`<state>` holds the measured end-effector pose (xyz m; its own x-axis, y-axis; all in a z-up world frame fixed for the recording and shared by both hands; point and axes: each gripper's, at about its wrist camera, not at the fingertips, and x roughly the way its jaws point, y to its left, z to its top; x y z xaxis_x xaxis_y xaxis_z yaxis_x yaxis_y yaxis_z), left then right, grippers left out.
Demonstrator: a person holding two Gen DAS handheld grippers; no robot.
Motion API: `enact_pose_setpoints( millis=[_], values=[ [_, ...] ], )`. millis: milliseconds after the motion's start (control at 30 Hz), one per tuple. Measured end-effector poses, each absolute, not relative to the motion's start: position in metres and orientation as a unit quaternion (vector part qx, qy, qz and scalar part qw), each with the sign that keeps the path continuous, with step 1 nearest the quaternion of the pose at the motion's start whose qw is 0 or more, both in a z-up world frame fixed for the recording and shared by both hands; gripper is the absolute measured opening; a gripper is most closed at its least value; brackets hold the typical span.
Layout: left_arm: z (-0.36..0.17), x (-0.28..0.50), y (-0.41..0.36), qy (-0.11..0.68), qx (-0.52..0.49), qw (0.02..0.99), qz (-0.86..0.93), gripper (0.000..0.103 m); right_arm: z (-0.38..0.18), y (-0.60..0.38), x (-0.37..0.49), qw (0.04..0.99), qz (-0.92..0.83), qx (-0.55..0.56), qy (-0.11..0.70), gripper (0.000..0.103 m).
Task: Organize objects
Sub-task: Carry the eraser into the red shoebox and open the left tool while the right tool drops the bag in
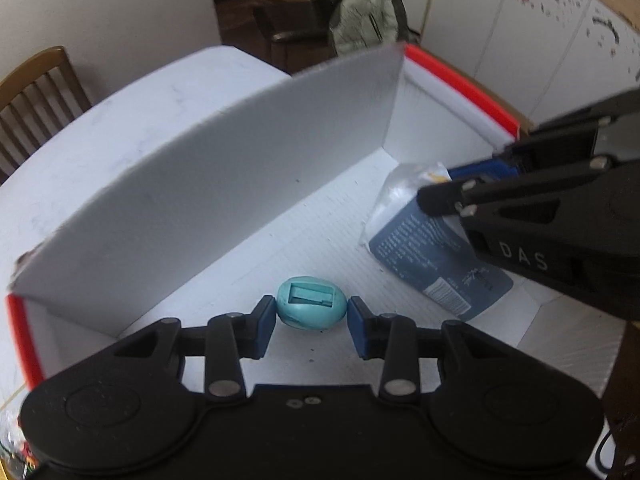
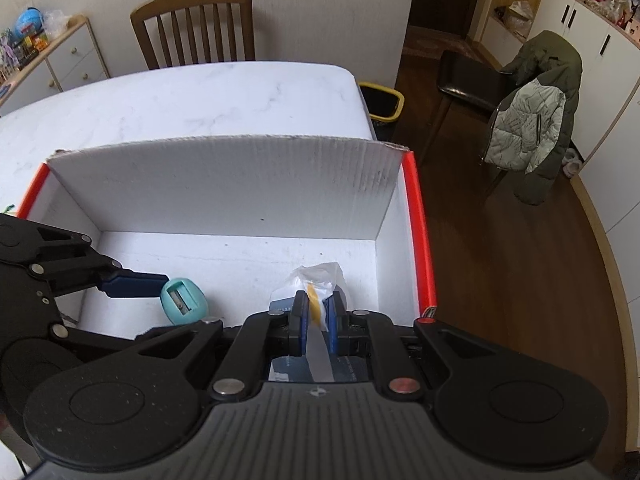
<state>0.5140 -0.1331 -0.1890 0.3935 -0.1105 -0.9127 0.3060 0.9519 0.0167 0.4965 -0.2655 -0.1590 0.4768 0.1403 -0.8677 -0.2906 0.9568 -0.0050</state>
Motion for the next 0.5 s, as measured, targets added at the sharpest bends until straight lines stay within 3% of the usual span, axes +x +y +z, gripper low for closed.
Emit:
enact_pose_setpoints(
  millis=[500],
  values=[
    [-0.207,0.518,-0.126,0.576,0.084,0.804,-0.117,0.041,-0.155,-0.274,0.500,0.856,0.140,-0.071,0.492,0.010]
  ],
)
